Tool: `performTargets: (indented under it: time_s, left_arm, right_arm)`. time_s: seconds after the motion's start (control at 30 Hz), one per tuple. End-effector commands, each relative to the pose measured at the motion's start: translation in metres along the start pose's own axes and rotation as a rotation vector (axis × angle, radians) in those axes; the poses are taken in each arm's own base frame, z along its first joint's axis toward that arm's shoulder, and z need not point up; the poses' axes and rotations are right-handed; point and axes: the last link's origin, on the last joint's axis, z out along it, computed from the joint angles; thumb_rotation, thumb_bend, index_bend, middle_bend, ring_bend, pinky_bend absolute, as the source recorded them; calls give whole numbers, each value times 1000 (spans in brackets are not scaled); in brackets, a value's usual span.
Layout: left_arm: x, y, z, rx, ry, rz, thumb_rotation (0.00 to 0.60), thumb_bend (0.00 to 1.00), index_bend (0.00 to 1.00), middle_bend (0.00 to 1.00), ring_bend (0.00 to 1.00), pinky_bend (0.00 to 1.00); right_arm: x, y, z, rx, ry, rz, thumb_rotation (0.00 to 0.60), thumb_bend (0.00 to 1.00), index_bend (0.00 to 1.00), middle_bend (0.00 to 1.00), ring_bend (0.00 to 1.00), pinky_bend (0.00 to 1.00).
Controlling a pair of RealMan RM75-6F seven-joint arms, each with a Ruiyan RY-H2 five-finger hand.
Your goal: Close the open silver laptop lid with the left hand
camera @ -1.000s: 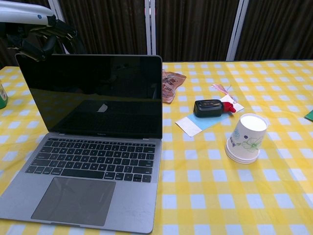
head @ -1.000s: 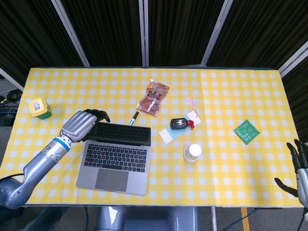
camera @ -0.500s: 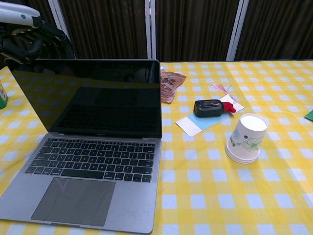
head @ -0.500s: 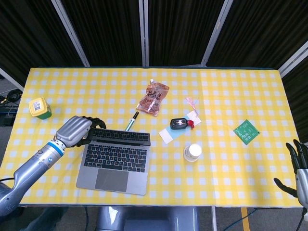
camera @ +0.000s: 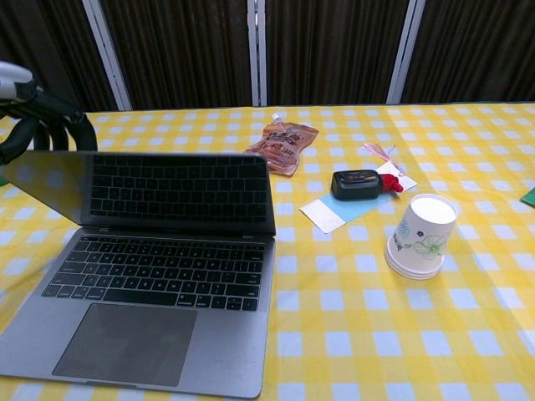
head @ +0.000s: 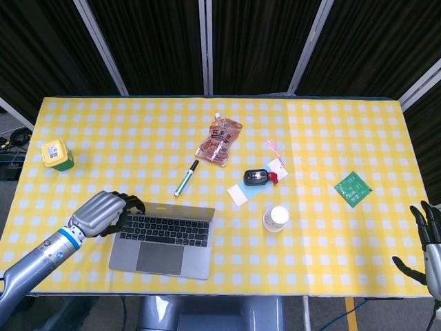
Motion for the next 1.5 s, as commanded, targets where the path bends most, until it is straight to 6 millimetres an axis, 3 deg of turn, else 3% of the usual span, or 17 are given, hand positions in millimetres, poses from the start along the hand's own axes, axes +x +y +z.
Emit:
performTargets:
  time_s: [0.03, 0.3, 0.83, 1.07, 1.2, 1.37, 1.43, 1.47, 1.5]
  left_arm:
    - [-15, 0, -10, -11, -39, -22, 600, 1000, 349, 316, 346, 367]
    - [-44, 4, -13, -45, -111, -37, 600, 1000, 349, 316, 346, 367]
    - [-105, 14, 15, -91, -221, -97, 600, 1000, 357, 316, 346, 367]
    - [-120, 13, 22, -79, -253, -115, 600, 1000, 358, 316, 346, 367]
    - [-110, 15, 21, -97, -167, -140, 600, 1000, 366, 316, 346, 367]
    - [-64, 10, 5, -151, 156, -173, 600, 1000, 358, 305, 335, 332]
    - [-53, 2, -6, -133, 232, -171, 600, 1000, 317, 243, 259, 243]
    - [-46, -4, -14, -100, 273, -166, 599, 974, 270, 164, 165, 152]
    - [-44, -8, -18, -74, 294, -163, 596, 858, 197, 84, 78, 71]
  right_arm:
    - [1, 0, -1, 2, 2, 1, 600, 0, 19, 0, 0, 0]
    - [2, 1, -1, 1, 6, 7, 600, 0, 19, 0, 0, 0]
    - [2, 3, 0, -5, 1, 11, 600, 0, 19, 0, 0, 0]
    - [2, 4, 0, -4, 1, 13, 600, 0, 19, 0, 0, 0]
    - [3, 4, -1, -6, 4, 15, 600, 0, 19, 0, 0, 0]
    - [3, 4, -1, -2, 3, 17, 600, 0, 19, 0, 0, 0]
    - [4, 3, -1, 1, 3, 18, 600, 0, 19, 0, 0, 0]
    - [4, 2, -2, 3, 4, 19, 600, 0, 19, 0, 0, 0]
    - [4, 2, -2, 4, 4, 20, 600, 0, 19, 0, 0, 0]
